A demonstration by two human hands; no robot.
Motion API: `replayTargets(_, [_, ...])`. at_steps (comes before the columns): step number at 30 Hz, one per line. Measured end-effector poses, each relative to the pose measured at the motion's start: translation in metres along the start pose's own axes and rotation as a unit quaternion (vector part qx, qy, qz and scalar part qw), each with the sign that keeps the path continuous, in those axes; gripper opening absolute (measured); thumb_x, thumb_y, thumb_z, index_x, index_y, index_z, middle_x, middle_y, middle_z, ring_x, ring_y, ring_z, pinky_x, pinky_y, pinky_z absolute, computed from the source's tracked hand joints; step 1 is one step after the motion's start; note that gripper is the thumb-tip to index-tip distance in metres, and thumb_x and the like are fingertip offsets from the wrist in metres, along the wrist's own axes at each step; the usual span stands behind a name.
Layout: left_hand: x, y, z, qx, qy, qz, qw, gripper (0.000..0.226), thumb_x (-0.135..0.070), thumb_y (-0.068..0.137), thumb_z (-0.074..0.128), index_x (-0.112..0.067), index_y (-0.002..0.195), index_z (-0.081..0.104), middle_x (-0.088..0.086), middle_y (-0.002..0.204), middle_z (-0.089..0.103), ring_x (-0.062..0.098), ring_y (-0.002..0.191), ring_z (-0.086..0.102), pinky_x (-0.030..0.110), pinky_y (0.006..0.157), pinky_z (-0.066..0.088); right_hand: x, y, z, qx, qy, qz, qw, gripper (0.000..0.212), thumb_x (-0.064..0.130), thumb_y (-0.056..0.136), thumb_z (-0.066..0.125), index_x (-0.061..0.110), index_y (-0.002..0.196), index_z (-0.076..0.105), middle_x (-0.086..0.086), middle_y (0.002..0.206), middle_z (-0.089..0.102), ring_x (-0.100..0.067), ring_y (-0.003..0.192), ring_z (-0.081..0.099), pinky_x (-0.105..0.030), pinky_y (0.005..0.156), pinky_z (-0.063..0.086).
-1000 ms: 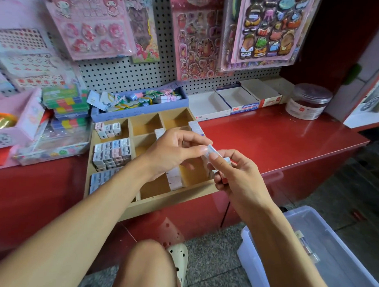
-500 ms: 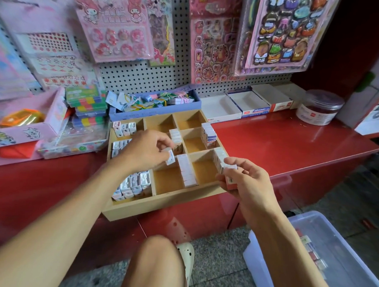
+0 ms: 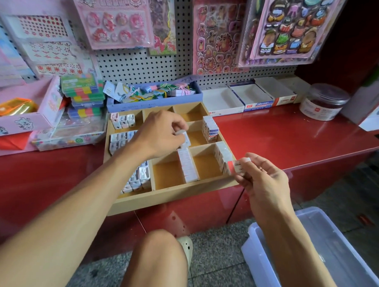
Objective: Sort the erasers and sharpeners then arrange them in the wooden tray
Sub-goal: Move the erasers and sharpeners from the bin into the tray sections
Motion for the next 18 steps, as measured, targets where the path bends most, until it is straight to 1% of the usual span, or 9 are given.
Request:
replayTargets(2, [-0.012,0.007,0.01,0.012,-0.006,0.023,1.0,0.022,-0.008,0.081,0.064,-0.017,0.098,0.074,-0.017,0.073,0.058,-0.001,0.067,0.054,0.008,0.062,0.04,-0.002,-0.001,0.0,0.009,0.004,0.003,1.0,0.007,0.005,0.09,0.07,0.004,0.097,0.069,-0.015,0.089,0.068,-0.022,0.077,0.067,-0.019,0.062,0.056])
replayTargets(4, [-0.021,0.013,0.025,0.041,0.005,0.042,0.998,0.024,-0.01,0.083,0.063,-0.017,0.102,0.074,-0.013,0.078,0.06,0.005,0.073,0.057,0.018,0.07,0.047,-0.002,-0.001,-0.003,0.009,-0.011,0.0,1.0,0.002,0.007,0.09,0.07,0.005,0.09,0.07,-0.012,0.081,0.069,-0.018,0.071,0.067,-0.018,0.056,0.054])
replayTargets(5, [-0.024,0.016,0.034,0.055,0.018,0.05,0.997,0.023,-0.011,0.084,0.063,-0.018,0.104,0.073,-0.01,0.083,0.062,0.008,0.078,0.058,0.023,0.072,0.048,-0.002,-0.001,-0.006,0.002,-0.031,-0.005,1.0,0.003,0.009,0.089,0.072,0.007,0.086,0.071,-0.009,0.076,0.068,-0.016,0.065,0.063,-0.019,0.052,0.051])
replayTargets(6, [-0.026,0.02,0.043,0.065,0.032,0.054,0.996,0.022,-0.012,0.086,0.062,-0.018,0.104,0.073,-0.008,0.088,0.062,0.011,0.081,0.058,0.024,0.071,0.047,-0.001,0.0,-0.01,-0.005,-0.056,-0.011,0.998,0.005,0.012,0.088,0.073,0.01,0.084,0.072,-0.006,0.07,0.067,-0.014,0.06,0.058,-0.02,0.049,0.046])
replayTargets(8, [-0.027,0.026,0.057,0.077,0.051,0.056,0.994,0.021,-0.013,0.087,0.061,-0.017,0.105,0.072,-0.002,0.098,0.066,0.012,0.082,0.056,0.025,0.071,0.044,0.001,0.001,-0.017,-0.013,-0.085,-0.013,0.996,0.006,0.015,0.087,0.075,0.012,0.082,0.073,-0.001,0.062,0.062,-0.012,0.052,0.047,-0.023,0.047,0.039])
replayTargets(10, [-0.027,0.033,0.069,0.08,0.058,0.056,0.993,0.019,-0.012,0.088,0.062,-0.017,0.104,0.072,0.001,0.104,0.067,0.013,0.084,0.056,0.027,0.073,0.045,0.0,0.003,-0.021,-0.006,-0.072,-0.008,0.997,0.005,0.014,0.086,0.076,0.01,0.084,0.073,-0.002,0.058,0.058,-0.013,0.05,0.044,-0.026,0.048,0.038])
replayTargets(13, [-0.028,0.037,0.077,0.082,0.068,0.055,0.993,0.012,-0.013,0.087,0.067,-0.017,0.098,0.07,-0.001,0.102,0.065,0.015,0.088,0.058,0.028,0.072,0.045,0.001,0.004,-0.021,0.015,-0.032,-0.004,0.999,0.007,0.011,0.084,0.077,0.006,0.084,0.071,-0.007,0.061,0.057,-0.013,0.05,0.045,-0.022,0.047,0.043])
replayTargets(16, [-0.027,0.036,0.079,0.076,0.08,0.066,0.992,0.009,-0.013,0.084,0.07,-0.019,0.09,0.068,-0.001,0.096,0.064,0.015,0.085,0.058,0.028,0.069,0.043,0.002,0.004,-0.017,0.033,0.023,0.009,0.999,0.019,0.012,0.073,0.079,0.002,0.085,0.069,-0.015,0.074,0.064,-0.014,0.053,0.055,-0.019,0.051,0.05])
replayTargets(18, [-0.026,0.035,0.081,0.069,0.085,0.072,0.991,0.011,-0.012,0.083,0.072,-0.018,0.092,0.068,0.0,0.096,0.064,0.016,0.085,0.058,0.03,0.069,0.046,0.003,0.003,-0.015,0.047,0.053,0.022,0.997,0.022,0.009,0.073,0.078,-0.001,0.088,0.066,-0.015,0.077,0.067,-0.016,0.057,0.06,-0.018,0.054,0.052])
Point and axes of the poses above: each hand's wrist, its own y-axis towards the middle knuckle, its own z-axis out of the palm, x = y × z, the point moved 2 cm from there along y, towards the middle knuckle
